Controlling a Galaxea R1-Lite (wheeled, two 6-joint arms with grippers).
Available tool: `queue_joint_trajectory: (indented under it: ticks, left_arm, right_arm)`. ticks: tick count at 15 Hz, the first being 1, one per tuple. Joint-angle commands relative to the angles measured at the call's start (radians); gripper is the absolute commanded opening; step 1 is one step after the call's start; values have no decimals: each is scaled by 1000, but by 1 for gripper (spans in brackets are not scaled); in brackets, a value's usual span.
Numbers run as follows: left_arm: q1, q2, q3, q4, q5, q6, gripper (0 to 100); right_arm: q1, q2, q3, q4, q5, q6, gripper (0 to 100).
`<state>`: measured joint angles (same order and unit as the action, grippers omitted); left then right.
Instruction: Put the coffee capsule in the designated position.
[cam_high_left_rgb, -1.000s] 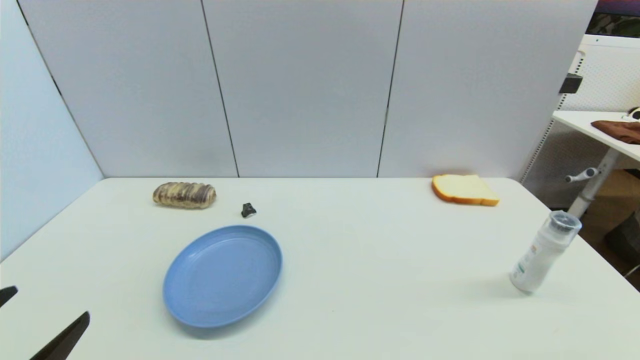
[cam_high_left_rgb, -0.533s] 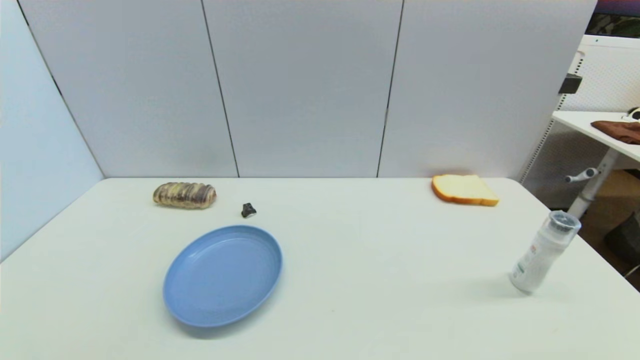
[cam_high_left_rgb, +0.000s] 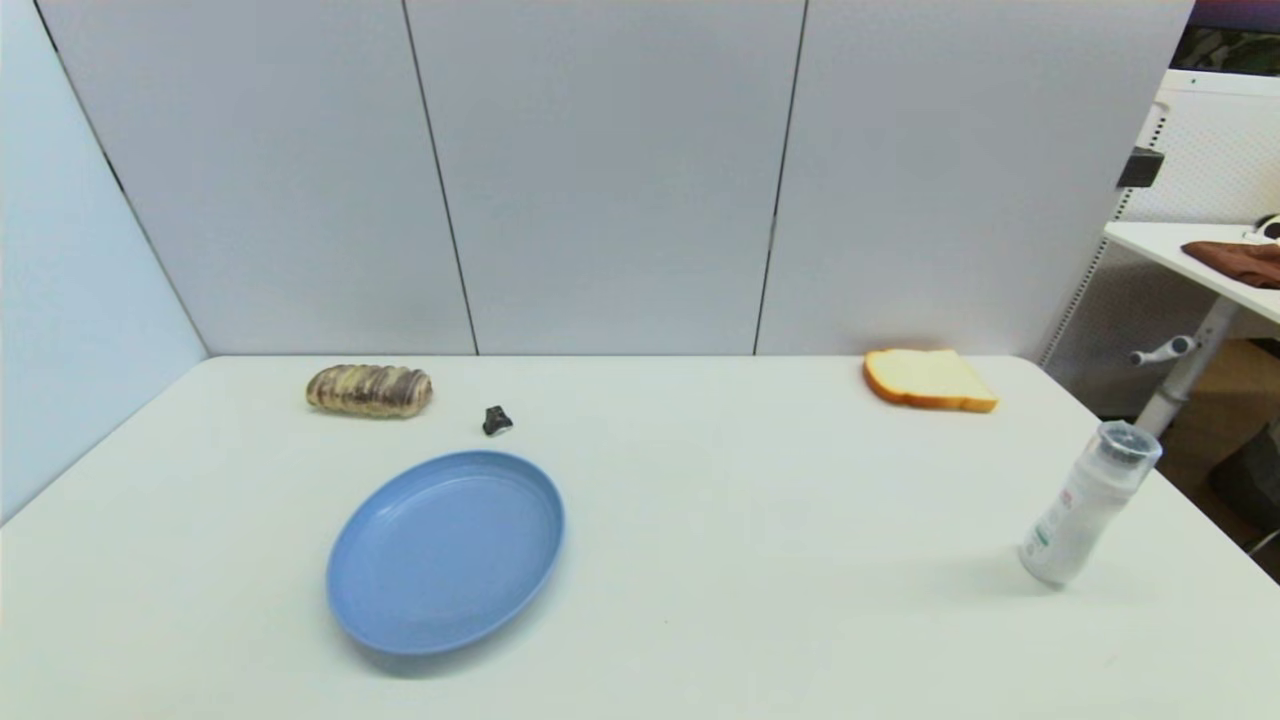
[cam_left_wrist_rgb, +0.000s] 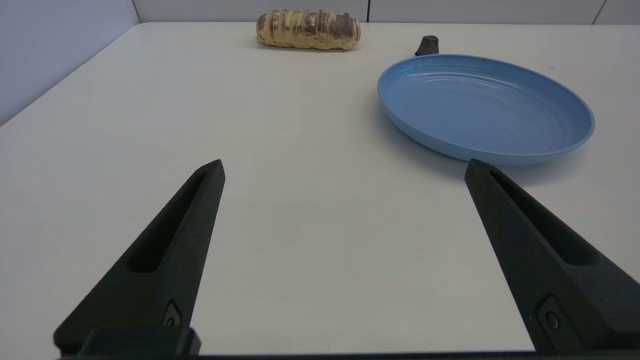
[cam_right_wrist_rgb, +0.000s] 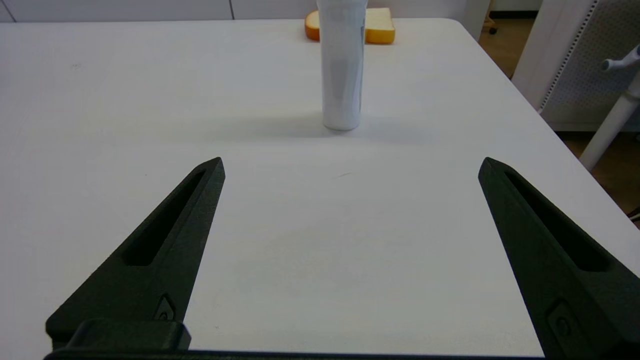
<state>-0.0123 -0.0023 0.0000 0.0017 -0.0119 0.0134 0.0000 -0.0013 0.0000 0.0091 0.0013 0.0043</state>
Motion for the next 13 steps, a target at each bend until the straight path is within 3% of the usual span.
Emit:
queue_joint_trajectory:
  ticks: [1, 13]
  left_arm:
    - [0, 2, 0, 0, 0, 0, 100]
    - [0, 2, 0, 0, 0, 0, 100]
  right_arm:
    - [0, 1, 0, 0, 0, 0, 100]
    - [0, 1, 0, 0, 0, 5, 100]
